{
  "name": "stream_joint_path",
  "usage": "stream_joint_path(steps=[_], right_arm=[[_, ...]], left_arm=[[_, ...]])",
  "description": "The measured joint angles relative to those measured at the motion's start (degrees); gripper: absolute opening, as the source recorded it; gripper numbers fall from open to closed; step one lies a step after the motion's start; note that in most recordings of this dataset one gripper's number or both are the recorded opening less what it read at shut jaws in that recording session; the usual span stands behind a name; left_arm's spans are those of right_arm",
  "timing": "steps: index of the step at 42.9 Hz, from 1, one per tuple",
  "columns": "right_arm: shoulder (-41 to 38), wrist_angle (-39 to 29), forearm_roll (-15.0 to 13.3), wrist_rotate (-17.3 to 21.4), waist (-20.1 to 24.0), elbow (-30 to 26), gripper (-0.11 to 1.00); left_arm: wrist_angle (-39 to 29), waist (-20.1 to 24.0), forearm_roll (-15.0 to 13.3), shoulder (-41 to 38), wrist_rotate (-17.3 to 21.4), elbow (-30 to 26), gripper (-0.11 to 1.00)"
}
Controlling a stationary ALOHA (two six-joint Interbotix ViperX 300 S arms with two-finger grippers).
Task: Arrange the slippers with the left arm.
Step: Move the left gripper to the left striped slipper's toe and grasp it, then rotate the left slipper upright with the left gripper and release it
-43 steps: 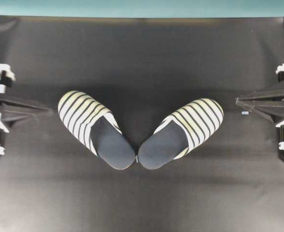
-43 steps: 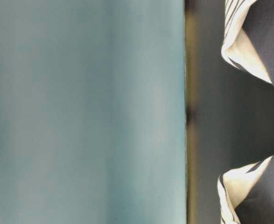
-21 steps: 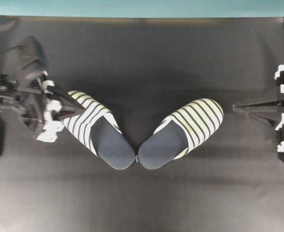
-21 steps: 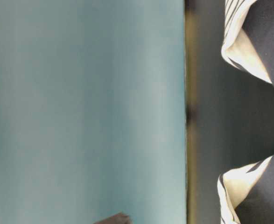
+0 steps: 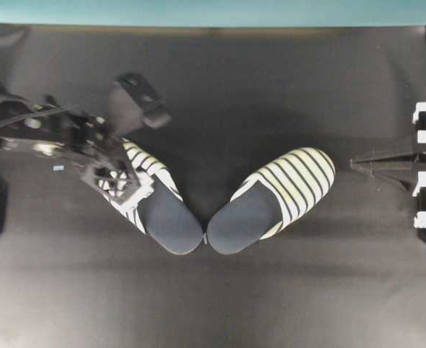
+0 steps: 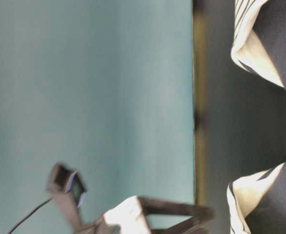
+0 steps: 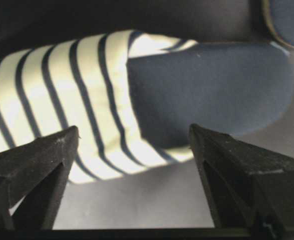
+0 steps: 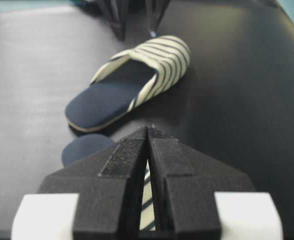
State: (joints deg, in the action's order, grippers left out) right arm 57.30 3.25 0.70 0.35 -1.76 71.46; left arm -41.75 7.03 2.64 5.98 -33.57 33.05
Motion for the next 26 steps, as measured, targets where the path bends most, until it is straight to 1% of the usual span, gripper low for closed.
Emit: stream_joint_path(steps=[7,19,23,25,26], right_arm=[[0.44,0.00,0.00,0.00,-0.09,0.79,0.01],[0.88,0.00,0.00,0.00,-0.35,1.67,0.01],[0.97,0.00,0.00,0.00,-0.62,1.93,0.01],[0.97,0.09,0.00,0.00,-0.70,2.02,0.01],[0.97,0.18,0.00,0.00,-0.70,2.02,0.01]], left_arm=[[-0.18,1.23,0.18,-4.39,0.26,-0.62,0.85],[1.23,1.85,0.26,-6.06,0.70,0.97,0.83],[2.02,2.20,0.26,-6.06,0.79,1.41,0.78],[2.20,2.20,0.18,-6.06,0.79,1.58,0.73],[2.20,2.20,0.18,-6.06,0.88,1.58,0.67]])
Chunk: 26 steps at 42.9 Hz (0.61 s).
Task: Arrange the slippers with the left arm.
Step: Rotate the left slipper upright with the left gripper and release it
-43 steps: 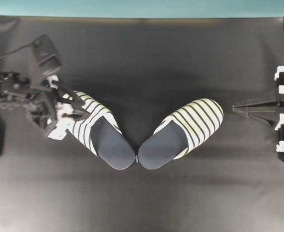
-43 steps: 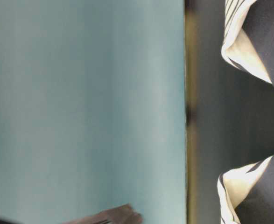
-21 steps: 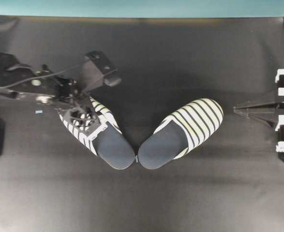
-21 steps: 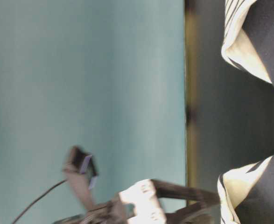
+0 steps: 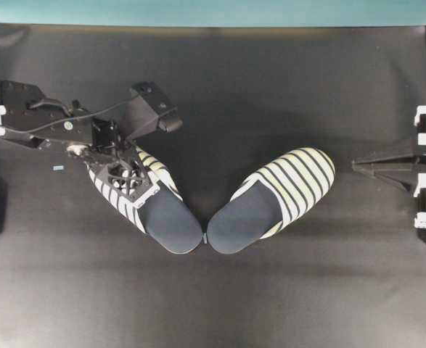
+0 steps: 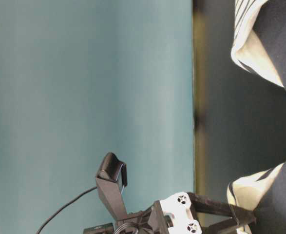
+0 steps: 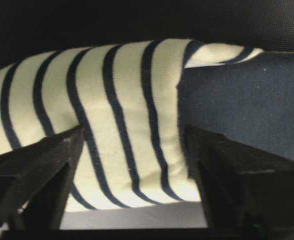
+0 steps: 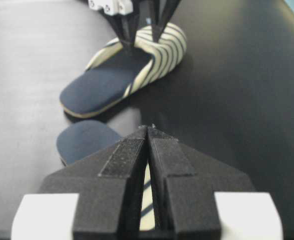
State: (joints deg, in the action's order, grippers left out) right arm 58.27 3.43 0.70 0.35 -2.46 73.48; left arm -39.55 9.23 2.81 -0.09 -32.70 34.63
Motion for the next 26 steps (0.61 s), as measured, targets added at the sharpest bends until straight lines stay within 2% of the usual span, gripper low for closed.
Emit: stream_joint_path(steps=[2,7,11,21,26], right_arm=[[0.00,-0.09,0.00,0.00,-0.09,0.09,0.01],[0.00,-0.09,0.00,0.00,-0.09,0.18,0.01],[0.00,0.00,0.00,0.00,-0.18,0.18,0.01],[0.00,0.00,0.00,0.00,-0.18,0.35,0.01],[0.00,0.00,0.00,0.00,-0.18,0.35,0.01]], left_arm=[[0.09,0.00,0.00,0.00,0.18,0.09,0.56],[0.09,-0.09,0.09,0.00,2.64,0.00,0.21],[0.26,-0.09,0.09,0.26,5.71,-0.26,0.02],[-0.09,0.00,0.09,4.22,20.13,-5.36,0.01],[-0.26,0.00,0.18,4.13,24.79,-8.26,0.01]])
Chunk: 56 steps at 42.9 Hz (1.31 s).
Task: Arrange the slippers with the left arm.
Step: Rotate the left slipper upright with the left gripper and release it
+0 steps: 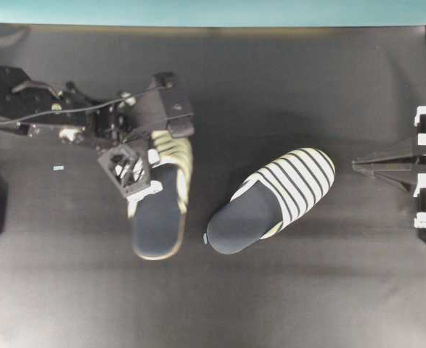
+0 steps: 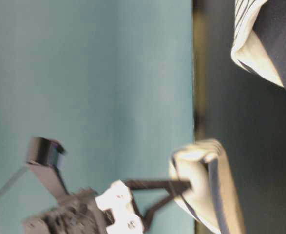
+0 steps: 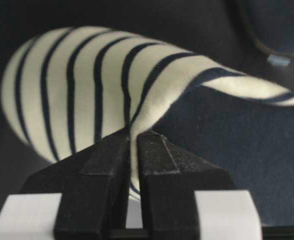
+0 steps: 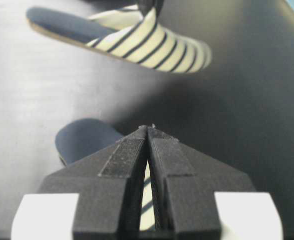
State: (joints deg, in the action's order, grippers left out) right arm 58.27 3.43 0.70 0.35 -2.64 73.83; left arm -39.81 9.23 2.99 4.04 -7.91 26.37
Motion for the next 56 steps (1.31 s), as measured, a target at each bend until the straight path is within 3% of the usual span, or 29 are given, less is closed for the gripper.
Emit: stream_joint_path(steps=[10,50,56], right_arm=[[0.00,0.09,0.00,0.00,0.00,0.09,0.01],[0.00,1.41,0.00,0.09,0.00,1.85,0.01],[0.00,1.41,0.00,0.09,0.00,1.85,0.01]], left_arm=[[0.00,1.76,0.00,-3.08,4.04,-2.81,0.01],[5.45,2.90,0.00,-7.91,3.43,-1.23,0.02],[5.71,2.90,0.00,-8.61,3.43,-0.97,0.13]])
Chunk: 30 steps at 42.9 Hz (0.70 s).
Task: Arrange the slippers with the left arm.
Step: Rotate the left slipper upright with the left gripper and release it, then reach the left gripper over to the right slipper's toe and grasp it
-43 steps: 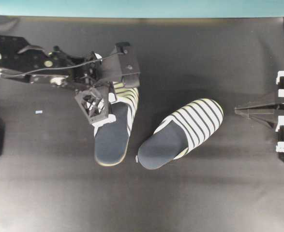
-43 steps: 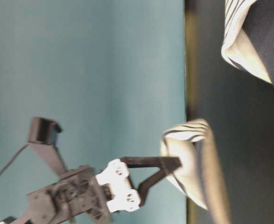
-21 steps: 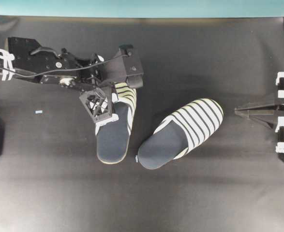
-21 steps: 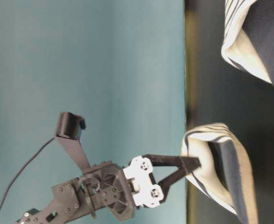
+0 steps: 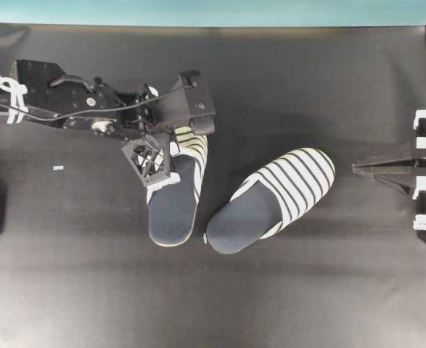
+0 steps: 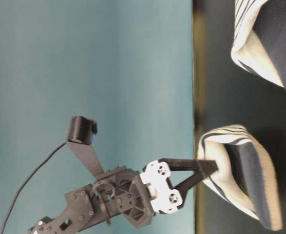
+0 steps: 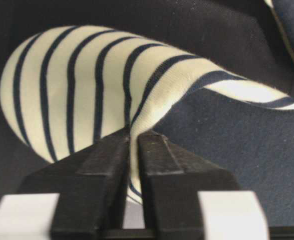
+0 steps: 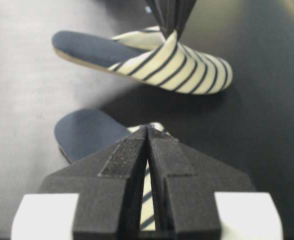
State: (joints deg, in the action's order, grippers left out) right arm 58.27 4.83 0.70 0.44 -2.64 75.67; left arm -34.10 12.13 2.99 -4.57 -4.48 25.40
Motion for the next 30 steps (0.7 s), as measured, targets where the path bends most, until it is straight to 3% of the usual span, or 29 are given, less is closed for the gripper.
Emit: stream_joint_path(steps=[11,15,22,27,30], right_arm=[[0.00,0.35,0.00,0.00,0.00,0.00,0.01],[0.00,0.53,0.00,0.00,0.00,0.00,0.01],[0.00,0.62,0.00,0.62,0.00,0.00,0.01],[0.00,0.53,0.00,0.79,0.00,0.00,0.01],[0.00,0.62,0.00,0.88,0.09,0.00,0.01]], left_arm=[[1.58,0.00,0.00,-0.35,0.00,0.18,0.71],[1.67,0.00,0.00,-0.35,0.62,0.26,0.84],[1.93,-0.70,0.00,-0.18,3.96,-0.18,0.85],[3.60,-2.29,0.00,0.70,9.76,-1.67,0.85],[6.33,-3.78,0.00,0.97,15.12,-3.08,0.85]])
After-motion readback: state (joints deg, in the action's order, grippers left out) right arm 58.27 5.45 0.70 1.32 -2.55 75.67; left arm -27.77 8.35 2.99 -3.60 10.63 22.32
